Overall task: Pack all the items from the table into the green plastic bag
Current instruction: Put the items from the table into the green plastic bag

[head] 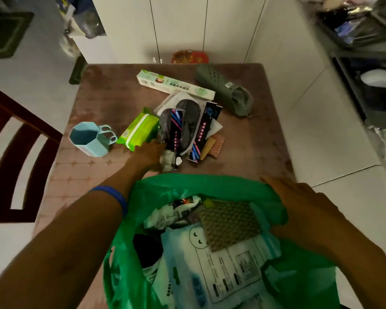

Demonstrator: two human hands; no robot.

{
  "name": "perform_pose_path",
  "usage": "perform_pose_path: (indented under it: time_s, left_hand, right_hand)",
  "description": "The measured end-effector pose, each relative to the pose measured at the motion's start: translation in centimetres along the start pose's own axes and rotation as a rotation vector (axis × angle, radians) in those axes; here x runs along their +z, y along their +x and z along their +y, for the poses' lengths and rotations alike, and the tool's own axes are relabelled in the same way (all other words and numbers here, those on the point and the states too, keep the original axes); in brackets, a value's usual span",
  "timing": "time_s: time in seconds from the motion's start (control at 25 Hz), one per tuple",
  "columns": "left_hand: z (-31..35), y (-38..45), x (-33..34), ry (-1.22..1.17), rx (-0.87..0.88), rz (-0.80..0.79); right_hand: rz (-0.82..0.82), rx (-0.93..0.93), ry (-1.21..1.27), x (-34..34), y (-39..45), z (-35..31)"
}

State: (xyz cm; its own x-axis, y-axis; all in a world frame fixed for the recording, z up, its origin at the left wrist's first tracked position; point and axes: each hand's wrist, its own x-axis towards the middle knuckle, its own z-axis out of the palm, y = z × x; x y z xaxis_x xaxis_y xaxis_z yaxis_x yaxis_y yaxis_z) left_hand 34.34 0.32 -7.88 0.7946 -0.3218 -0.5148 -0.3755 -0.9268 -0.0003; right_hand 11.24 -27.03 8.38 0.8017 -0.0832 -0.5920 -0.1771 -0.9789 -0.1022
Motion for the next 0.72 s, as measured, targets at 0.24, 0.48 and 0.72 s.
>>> perform_pose_path:
  time_s: [0.24, 0.48, 0.72]
  left_hand:
    - [-0.4, -5.0, -2.1, -0.442, -0.089, 0.278]
    - [3.0, -23.4, -9.3, -1.028, 0.237, 0.137]
    - [7.6, -22.7, -0.9, -0.378, 0.209, 0.165]
  right_hand:
    - [0.119, 0.118, 0.175, -0.7, -0.7, 1.4]
    - [0.244, -0.041, 0.478, -1.6, -1.1, -0.3]
    - [0.181, -0.152, 0.499, -2.2, -1.0, -2.0]
